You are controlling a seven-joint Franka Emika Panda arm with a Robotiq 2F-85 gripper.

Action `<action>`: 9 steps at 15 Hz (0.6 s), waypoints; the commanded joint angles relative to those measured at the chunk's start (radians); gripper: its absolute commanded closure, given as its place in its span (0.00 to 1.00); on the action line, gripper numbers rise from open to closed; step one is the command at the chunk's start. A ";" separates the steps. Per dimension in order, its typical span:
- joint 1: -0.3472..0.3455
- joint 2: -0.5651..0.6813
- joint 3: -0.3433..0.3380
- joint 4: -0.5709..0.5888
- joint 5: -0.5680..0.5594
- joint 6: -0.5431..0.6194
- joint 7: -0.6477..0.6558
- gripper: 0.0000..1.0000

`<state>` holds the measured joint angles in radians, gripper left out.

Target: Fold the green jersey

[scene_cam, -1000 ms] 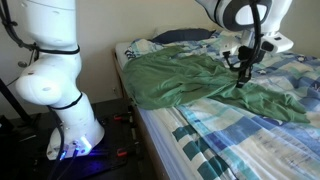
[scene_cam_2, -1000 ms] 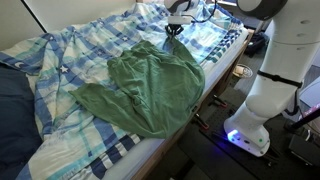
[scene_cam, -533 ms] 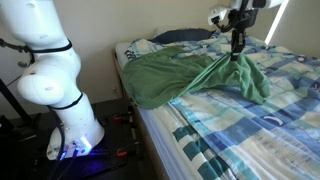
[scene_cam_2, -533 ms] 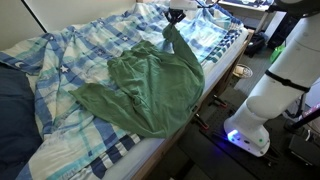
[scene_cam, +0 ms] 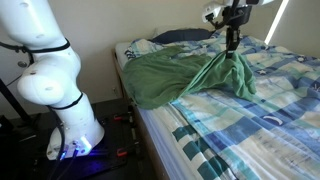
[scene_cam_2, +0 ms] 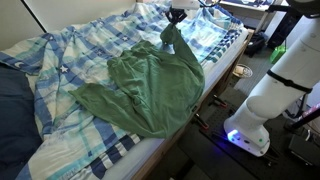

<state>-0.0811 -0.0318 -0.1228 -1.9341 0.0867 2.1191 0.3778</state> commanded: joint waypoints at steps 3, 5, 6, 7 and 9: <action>0.054 -0.147 0.102 -0.146 -0.103 -0.023 0.029 0.99; 0.070 -0.193 0.142 -0.184 -0.140 -0.062 0.034 0.99; 0.076 -0.215 0.162 -0.202 -0.155 -0.081 0.050 0.99; 0.082 -0.239 0.179 -0.221 -0.165 -0.100 0.052 0.99; 0.094 -0.279 0.208 -0.258 -0.178 -0.141 0.033 0.99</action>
<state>0.0030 -0.2221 0.0576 -2.1152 -0.0615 2.0271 0.4145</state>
